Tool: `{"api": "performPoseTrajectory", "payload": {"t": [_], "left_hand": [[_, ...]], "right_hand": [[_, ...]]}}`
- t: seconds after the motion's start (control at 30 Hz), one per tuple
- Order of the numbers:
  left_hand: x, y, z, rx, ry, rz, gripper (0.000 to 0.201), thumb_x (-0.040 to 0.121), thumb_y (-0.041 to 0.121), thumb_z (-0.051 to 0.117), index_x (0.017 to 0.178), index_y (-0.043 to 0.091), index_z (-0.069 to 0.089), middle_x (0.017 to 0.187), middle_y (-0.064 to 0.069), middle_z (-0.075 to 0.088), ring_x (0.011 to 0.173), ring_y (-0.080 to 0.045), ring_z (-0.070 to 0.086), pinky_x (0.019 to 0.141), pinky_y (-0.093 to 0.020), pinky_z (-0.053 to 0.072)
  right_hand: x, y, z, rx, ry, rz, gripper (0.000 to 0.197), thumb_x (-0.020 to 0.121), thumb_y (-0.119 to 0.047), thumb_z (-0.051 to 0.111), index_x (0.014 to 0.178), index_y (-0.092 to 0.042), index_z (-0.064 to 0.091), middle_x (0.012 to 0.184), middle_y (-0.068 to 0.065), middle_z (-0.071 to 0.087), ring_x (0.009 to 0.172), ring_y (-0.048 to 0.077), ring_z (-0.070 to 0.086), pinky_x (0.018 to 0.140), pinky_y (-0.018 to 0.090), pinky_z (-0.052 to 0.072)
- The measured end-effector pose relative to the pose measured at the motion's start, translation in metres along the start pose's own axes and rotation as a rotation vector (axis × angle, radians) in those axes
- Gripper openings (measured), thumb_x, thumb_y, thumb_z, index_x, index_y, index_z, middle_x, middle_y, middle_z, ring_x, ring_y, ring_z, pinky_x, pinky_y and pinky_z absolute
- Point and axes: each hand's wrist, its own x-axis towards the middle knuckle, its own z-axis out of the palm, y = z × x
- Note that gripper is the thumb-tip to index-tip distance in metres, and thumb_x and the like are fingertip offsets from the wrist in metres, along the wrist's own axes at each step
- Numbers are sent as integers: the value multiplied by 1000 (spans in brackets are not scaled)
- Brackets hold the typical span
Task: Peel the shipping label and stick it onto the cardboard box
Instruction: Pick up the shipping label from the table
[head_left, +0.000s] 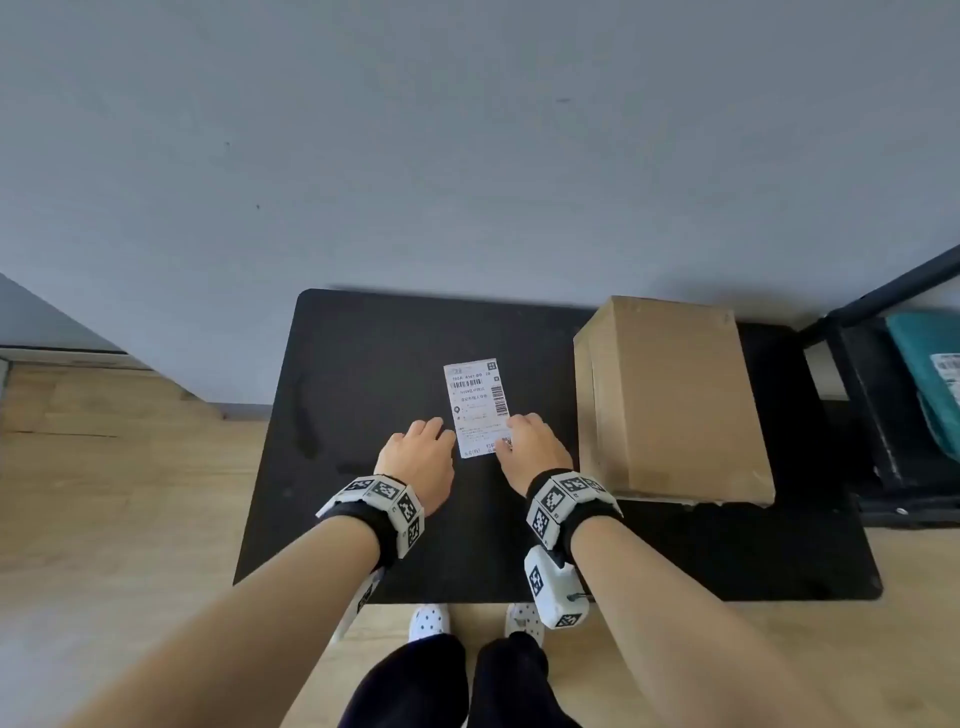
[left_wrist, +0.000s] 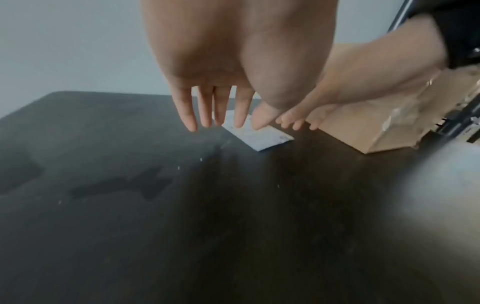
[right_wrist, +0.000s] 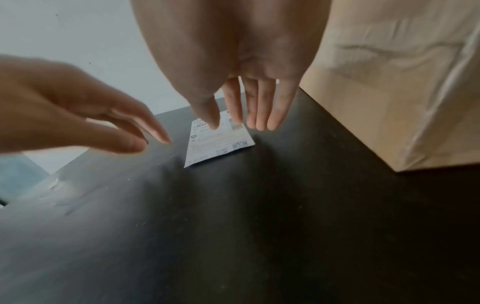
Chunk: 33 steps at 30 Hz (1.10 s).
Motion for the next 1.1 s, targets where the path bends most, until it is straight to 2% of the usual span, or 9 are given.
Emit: {"api": "performPoseTrajectory", "payload": {"t": [0.07, 0.13, 0.23, 0.37, 0.47, 0.6, 0.83, 1.0, 1.1], "left_hand": [[0, -2, 11, 10, -54, 33, 53, 97, 29, 39, 147, 18, 28, 160, -3, 19, 146, -22, 22, 115, -39, 27], [-1, -4, 24, 73, -88, 80, 59, 98, 33, 35, 152, 21, 15, 163, 1, 6, 150, -21, 7, 121, -43, 15], [3, -6, 29, 113, -128, 113, 62, 98, 35, 33, 153, 21, 7, 163, 4, 1, 150, -19, -1, 122, -44, 7], [0, -12, 31, 119, -157, 129, 63, 99, 34, 33, 153, 21, 5, 163, 6, 0, 150, -19, -1, 122, -42, 6], [-5, -17, 33, 120, -154, 151, 62, 99, 32, 33, 153, 22, 4, 163, 7, 0, 150, -18, -1, 122, -41, 5], [-9, -21, 36, 117, -162, 164, 60, 99, 31, 33, 153, 23, 6, 162, 7, 1, 150, -17, 0, 122, -40, 6], [-13, -21, 34, 78, -130, 161, 55, 100, 26, 32, 152, 23, 13, 162, 7, 6, 150, -16, 8, 122, -37, 13], [-22, -18, 9, -73, 63, 87, 50, 99, 18, 38, 147, 17, 28, 160, 1, 21, 143, -18, 29, 112, -32, 32], [-26, -17, -13, -117, 143, 14, 52, 98, 17, 41, 147, 15, 27, 159, -1, 21, 142, -19, 32, 108, -33, 37]], "right_hand": [[4, 0, 4, 69, 5, 54, 33, 93, -23, 53, 124, -10, 51, 127, 8, 51, 107, 22, 58, 78, 28, 50], [6, 0, 8, 129, 24, 89, 33, 91, -20, 58, 122, -10, 52, 128, 8, 51, 107, 23, 59, 85, 32, 54], [12, -2, 10, 235, 49, 163, 34, 89, -16, 62, 121, -10, 54, 125, 10, 53, 106, 23, 60, 86, 29, 52], [15, -1, 8, 369, 61, 262, 44, 87, -13, 65, 128, -9, 50, 130, 11, 55, 114, 24, 59, 81, 24, 45], [17, 0, 8, 465, 48, 327, 49, 85, -14, 67, 130, -7, 49, 128, 12, 59, 115, 25, 59, 91, 31, 48], [17, 2, 12, 574, -18, 357, 49, 83, -13, 69, 128, -7, 51, 123, 12, 66, 111, 25, 64, 94, 34, 51], [6, 8, 5, 555, -49, 255, 19, 84, -8, 67, 102, -4, 70, 112, 12, 71, 101, 23, 67, 78, 25, 50], [-6, 13, -2, 616, -61, 203, 13, 86, -5, 63, 97, -7, 70, 107, 13, 72, 99, 25, 69, 87, 41, 58], [-17, 13, -16, 621, -62, 126, 11, 88, -8, 61, 96, -9, 68, 104, 12, 72, 97, 24, 69, 87, 42, 58]]}}
